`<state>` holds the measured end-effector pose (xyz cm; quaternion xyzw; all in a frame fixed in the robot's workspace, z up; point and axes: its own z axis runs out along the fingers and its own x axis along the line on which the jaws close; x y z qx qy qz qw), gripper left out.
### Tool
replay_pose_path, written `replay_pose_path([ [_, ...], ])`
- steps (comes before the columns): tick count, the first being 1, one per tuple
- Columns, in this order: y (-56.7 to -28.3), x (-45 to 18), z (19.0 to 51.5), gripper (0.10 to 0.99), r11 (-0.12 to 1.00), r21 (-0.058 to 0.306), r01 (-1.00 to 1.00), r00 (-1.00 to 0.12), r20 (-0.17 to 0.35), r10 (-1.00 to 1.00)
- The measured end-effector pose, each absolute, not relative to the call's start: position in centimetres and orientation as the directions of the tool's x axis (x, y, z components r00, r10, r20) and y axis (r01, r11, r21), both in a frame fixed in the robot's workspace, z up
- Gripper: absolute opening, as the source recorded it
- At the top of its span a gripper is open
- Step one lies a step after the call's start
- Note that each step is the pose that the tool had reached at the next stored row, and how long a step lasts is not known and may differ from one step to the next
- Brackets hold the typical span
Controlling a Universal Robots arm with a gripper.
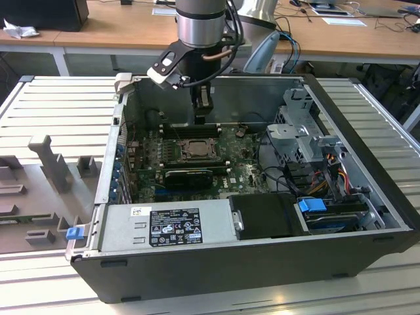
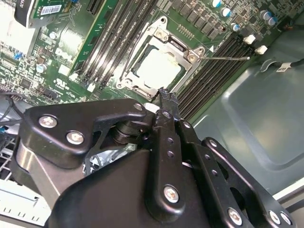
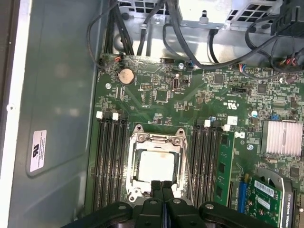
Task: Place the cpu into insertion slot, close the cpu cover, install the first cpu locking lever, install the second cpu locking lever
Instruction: 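Install the first cpu locking lever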
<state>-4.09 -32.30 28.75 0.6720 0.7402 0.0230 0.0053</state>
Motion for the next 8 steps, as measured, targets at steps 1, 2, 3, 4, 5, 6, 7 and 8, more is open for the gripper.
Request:
replay_pose_path([
  [1,-32.30,-4.09,28.75,0.106,0.106,0.041,0.994,-0.107,0.023,0.994],
  [2,-32.30,-4.09,28.75,0.106,0.112,0.041,0.993,-0.113,0.023,0.993],
  [3,-32.30,-4.09,28.75,0.106,0.120,0.041,0.992,-0.121,0.023,0.992],
  [4,-32.30,-4.09,28.75,0.106,0.125,0.041,0.991,-0.126,0.023,0.992],
  [5,-32.30,-4.09,28.75,0.106,0.130,0.041,0.991,-0.131,0.023,0.991],
  [6,-32.30,-4.09,28.75,0.106,0.136,0.041,0.990,-0.137,0.023,0.990],
  [7,-32.30,-4.09,28.75,0.106,0.143,0.041,0.989,-0.144,0.023,0.989],
  [8,-32.30,-4.09,28.76,0.106,0.148,0.041,0.988,-0.149,0.023,0.989],
])
